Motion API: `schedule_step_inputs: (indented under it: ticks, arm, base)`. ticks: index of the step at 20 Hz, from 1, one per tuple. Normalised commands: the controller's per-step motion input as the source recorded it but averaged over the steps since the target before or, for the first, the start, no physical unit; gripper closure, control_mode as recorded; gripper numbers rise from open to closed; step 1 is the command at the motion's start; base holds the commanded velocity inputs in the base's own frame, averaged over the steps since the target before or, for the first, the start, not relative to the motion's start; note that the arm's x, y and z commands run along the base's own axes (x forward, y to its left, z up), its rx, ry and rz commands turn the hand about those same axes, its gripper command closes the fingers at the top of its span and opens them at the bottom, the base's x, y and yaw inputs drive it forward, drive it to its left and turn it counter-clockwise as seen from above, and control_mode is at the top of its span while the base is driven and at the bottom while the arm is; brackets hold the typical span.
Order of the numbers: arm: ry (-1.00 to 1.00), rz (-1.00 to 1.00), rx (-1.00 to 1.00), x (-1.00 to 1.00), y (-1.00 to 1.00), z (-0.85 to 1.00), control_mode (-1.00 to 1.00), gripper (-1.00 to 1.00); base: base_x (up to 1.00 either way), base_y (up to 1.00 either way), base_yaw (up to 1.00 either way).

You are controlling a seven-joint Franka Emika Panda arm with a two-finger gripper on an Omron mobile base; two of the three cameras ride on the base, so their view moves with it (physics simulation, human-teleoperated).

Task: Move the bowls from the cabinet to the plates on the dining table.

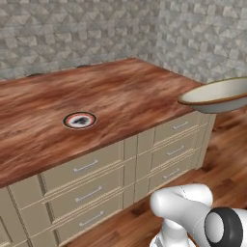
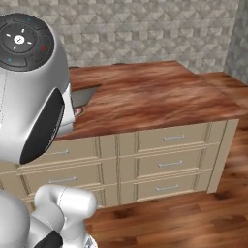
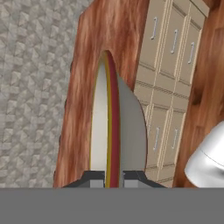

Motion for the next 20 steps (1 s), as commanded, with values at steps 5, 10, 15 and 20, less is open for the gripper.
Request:
schedule_step_inputs:
  ticks: [5, 10, 15, 20]
  arm:
    - [0.00, 0.00, 0.00, 0.00, 0.00, 0.00, 1.00, 1.00]
    - [0.00, 0.00, 0.00, 0.00, 0.00, 0.00, 1.00, 1.00]
    - [0.00, 0.00, 0.00, 0.00, 0.00, 0.00, 1.00, 1.00]
    - [0.00, 0.00, 0.00, 0.00, 0.00, 0.00, 1.00, 1.00]
  base:
    - [0.46, 0.43, -0.01]
    - [0.37, 0.51, 0.00]
    - [0.28, 0.58, 0.00]
    - [0.35, 0.49, 0.00]
